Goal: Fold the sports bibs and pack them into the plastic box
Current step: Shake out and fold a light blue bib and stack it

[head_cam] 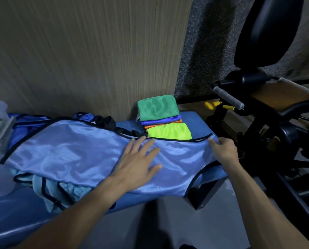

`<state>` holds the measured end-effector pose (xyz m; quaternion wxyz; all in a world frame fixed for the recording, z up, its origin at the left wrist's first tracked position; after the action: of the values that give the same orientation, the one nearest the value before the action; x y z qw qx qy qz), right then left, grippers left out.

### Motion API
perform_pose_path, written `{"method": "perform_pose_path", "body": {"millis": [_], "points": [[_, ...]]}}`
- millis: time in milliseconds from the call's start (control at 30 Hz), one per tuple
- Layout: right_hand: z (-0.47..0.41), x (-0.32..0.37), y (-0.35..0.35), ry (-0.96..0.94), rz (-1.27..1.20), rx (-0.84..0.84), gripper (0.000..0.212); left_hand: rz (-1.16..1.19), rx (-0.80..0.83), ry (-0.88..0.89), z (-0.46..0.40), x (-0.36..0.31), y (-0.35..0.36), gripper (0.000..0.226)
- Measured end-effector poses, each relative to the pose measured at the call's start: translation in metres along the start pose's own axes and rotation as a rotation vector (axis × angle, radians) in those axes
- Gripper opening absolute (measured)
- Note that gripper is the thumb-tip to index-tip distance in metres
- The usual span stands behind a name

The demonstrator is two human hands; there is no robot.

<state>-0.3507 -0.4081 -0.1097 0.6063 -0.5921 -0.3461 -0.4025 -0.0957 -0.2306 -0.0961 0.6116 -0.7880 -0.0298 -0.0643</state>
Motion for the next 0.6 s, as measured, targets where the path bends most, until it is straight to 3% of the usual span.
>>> {"method": "perform_pose_path", "body": {"millis": [67,200,300,433,600], "points": [[0.000,0.006,-0.003,-0.031,-0.093,-0.008,0.041,-0.035,0.140,-0.006,0.009,0.013,0.028,0.073],[0.007,0.036,-0.010,-0.086,-0.387,0.045,0.034,-0.088,0.051,-0.044,0.013,0.025,0.024,0.078],[0.019,0.058,-0.017,-0.123,-0.482,0.070,0.026,-0.099,-0.041,-0.108,0.014,0.030,0.011,0.069],[0.029,0.067,-0.024,-0.167,-0.458,0.031,0.037,-0.063,-0.134,-0.125,0.013,0.033,-0.005,0.047],[0.035,0.061,-0.025,-0.131,-0.366,-0.027,0.044,0.089,0.102,-0.108,0.012,0.041,0.027,0.057]]}}
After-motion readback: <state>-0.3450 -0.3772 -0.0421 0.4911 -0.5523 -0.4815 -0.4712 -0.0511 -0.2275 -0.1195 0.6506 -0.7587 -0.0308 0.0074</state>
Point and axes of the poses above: each hand's wrist, its own z-axis away from the middle knuckle, its own y-axis out of the palm, x = y × z, the point moved 10 cm from there along -z, towards the middle knuckle, and after that the axes turned 10 degrees about -z, right-handed, at the moved point
